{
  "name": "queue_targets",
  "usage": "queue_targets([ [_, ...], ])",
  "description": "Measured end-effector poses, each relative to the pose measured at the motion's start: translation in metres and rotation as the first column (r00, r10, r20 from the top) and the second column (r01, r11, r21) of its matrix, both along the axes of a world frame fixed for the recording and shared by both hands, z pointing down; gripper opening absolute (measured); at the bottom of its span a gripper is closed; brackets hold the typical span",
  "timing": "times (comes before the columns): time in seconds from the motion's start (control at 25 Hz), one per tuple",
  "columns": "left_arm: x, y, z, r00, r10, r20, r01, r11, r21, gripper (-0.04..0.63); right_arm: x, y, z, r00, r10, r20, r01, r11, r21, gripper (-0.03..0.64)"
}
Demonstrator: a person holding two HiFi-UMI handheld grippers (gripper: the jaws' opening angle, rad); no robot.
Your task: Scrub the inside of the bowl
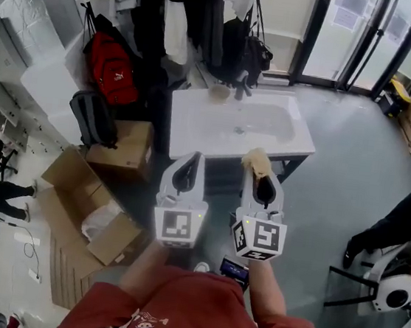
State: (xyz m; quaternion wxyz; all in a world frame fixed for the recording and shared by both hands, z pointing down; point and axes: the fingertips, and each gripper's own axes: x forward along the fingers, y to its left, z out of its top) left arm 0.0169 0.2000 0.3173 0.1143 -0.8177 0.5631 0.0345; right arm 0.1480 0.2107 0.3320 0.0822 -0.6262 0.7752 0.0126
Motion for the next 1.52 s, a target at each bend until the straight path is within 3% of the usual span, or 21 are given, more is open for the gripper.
queue_targets([
  [0.44, 0.000, -0.064, 0.012, 0.999, 0.043, -0.023, -0.043, 0.999, 0.001, 0.006, -0.002, -0.057, 0.006, 0.998, 0.040, -0.049, -0.039, 0.999, 0.006, 0.077],
  [1.04, -0.030, -0.203, 0.017, 0.998, 0.062, -0.018, -0.062, 0.998, -0.001, 0.006, -0.035, -0.196, 0.013, 0.997, 0.060, -0.050, -0.060, 0.998, -0.006, 0.077],
  [1.52, -0.065, -0.304, 0.030, 0.997, 0.069, -0.021, -0.070, 0.995, -0.065, 0.006, -0.074, -0.297, 0.022, 0.996, 0.058, -0.063, -0.061, 0.997, -0.038, 0.077],
])
